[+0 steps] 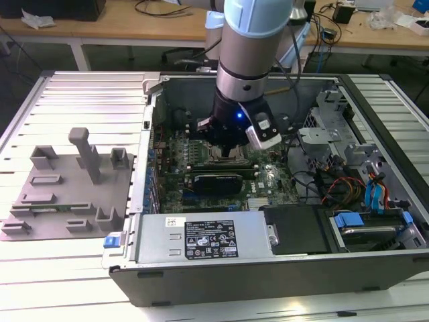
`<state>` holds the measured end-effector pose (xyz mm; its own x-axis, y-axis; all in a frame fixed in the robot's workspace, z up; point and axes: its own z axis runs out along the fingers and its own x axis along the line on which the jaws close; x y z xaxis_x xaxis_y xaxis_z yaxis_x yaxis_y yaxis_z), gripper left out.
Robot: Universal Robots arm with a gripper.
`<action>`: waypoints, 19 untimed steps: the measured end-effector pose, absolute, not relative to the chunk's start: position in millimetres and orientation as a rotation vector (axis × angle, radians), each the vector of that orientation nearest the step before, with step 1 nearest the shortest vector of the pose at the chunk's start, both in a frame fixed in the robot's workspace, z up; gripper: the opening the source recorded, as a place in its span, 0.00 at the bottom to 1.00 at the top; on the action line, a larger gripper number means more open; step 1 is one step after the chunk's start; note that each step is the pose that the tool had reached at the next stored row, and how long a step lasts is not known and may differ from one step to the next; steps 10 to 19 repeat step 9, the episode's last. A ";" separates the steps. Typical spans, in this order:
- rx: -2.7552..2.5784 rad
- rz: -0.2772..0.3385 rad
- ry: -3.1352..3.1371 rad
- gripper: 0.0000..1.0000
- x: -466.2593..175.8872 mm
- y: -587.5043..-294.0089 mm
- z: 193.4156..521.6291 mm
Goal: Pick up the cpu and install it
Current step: 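Install the second cpu locking lever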
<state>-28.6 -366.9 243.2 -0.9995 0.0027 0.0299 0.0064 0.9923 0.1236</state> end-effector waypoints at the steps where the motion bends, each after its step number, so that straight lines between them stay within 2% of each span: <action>1: -0.007 -0.187 -3.106 0.11 -21.0 -355.8 242.9; 19: -0.007 -0.187 -3.106 0.11 -17.3 -355.8 243.1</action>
